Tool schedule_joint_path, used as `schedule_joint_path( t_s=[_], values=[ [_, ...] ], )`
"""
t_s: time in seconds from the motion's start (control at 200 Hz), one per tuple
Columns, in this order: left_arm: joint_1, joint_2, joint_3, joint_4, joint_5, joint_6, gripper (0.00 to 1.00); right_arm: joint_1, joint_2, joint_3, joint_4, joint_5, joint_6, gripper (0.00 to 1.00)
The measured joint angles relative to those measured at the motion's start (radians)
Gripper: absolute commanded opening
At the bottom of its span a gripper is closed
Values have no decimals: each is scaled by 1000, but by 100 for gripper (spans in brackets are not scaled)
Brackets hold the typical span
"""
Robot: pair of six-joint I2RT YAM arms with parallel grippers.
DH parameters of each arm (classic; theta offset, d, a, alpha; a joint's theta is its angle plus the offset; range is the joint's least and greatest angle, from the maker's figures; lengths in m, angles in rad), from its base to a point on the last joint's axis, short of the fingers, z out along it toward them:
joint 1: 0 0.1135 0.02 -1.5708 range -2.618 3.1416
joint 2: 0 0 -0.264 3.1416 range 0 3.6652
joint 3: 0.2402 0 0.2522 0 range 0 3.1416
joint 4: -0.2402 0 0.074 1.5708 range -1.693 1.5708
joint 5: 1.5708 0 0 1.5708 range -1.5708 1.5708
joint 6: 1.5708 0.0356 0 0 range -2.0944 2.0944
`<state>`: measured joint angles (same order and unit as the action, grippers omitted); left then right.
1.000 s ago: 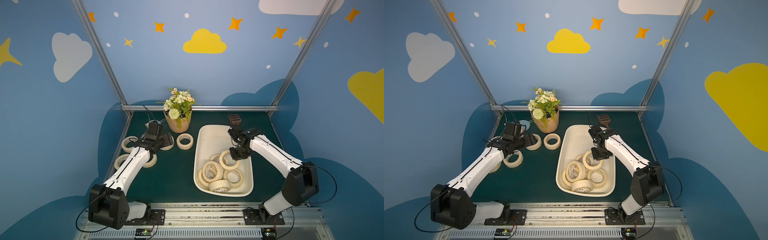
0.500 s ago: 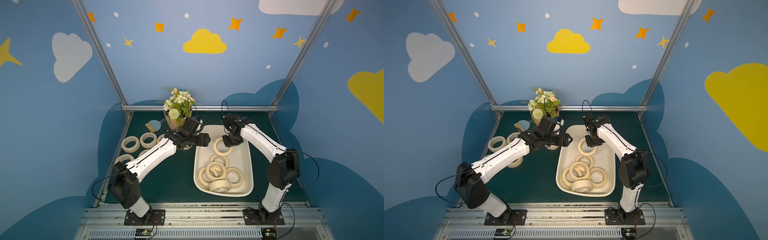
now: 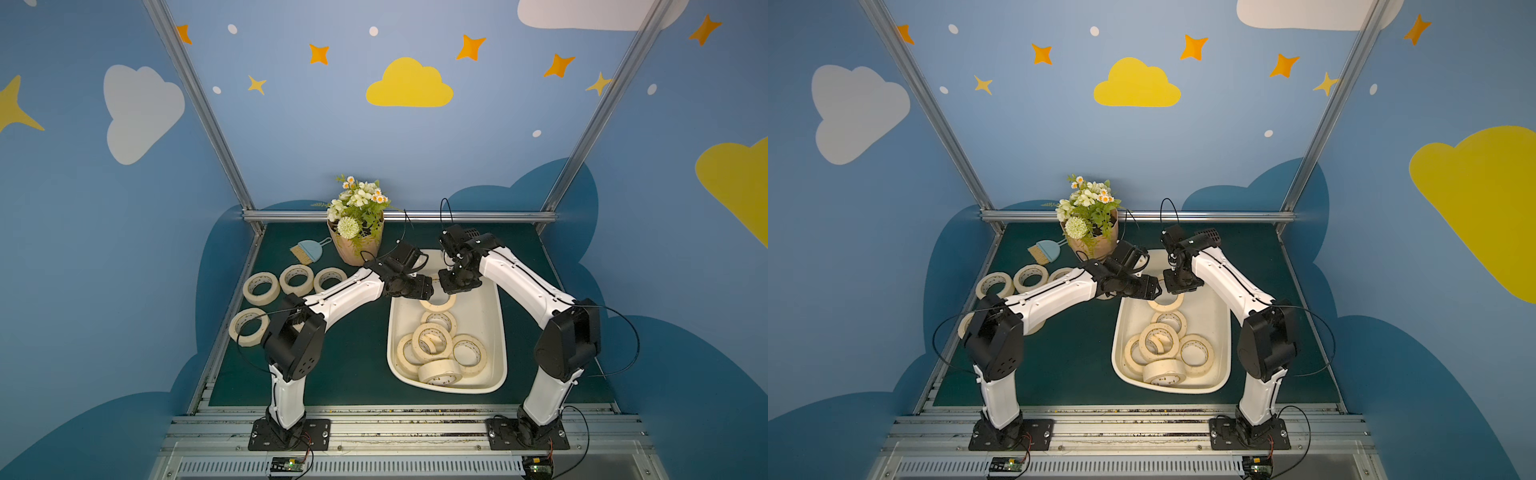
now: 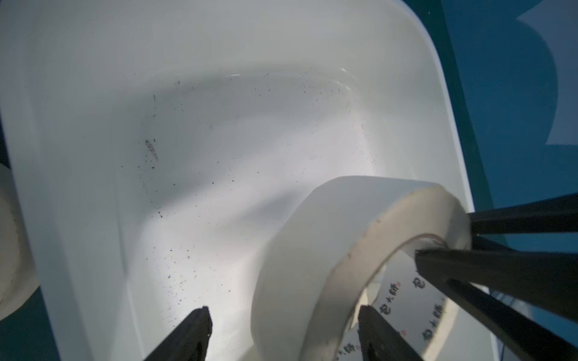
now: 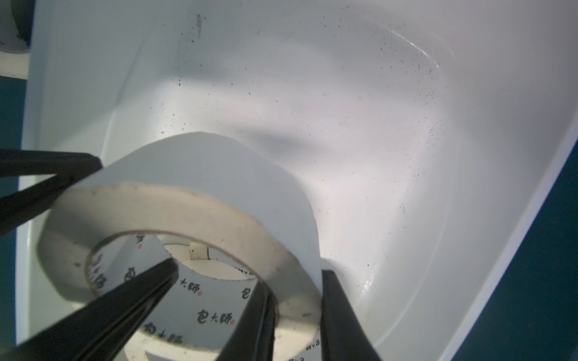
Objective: Take out the art tape in the storage box
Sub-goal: Pick up the art tape from the storage box.
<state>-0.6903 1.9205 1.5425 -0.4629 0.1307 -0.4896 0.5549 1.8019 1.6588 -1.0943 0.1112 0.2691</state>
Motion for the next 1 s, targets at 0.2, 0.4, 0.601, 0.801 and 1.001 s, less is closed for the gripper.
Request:
schedule_joint_path(
  t_s=[0.2,0.4,0.601,0.801,1.001],
  values=[
    [-13,24,17,0,-15,-11,4,9,-43,-32,25,-21,20,14],
    [-13,32,17,-19,-30,-8,4,15,-69,-50,39,-47,34,56],
    [-5,31,17,-29,-54,8,4,6,-136,-63,20,-44,32,71],
    [25,-8,-23,-52,-82,34,4,-22,-309,-107,6,-12,31,71],
    [121,-215,-157,-124,-162,69,4,-92,-409,-219,7,24,31,71]
  ],
)
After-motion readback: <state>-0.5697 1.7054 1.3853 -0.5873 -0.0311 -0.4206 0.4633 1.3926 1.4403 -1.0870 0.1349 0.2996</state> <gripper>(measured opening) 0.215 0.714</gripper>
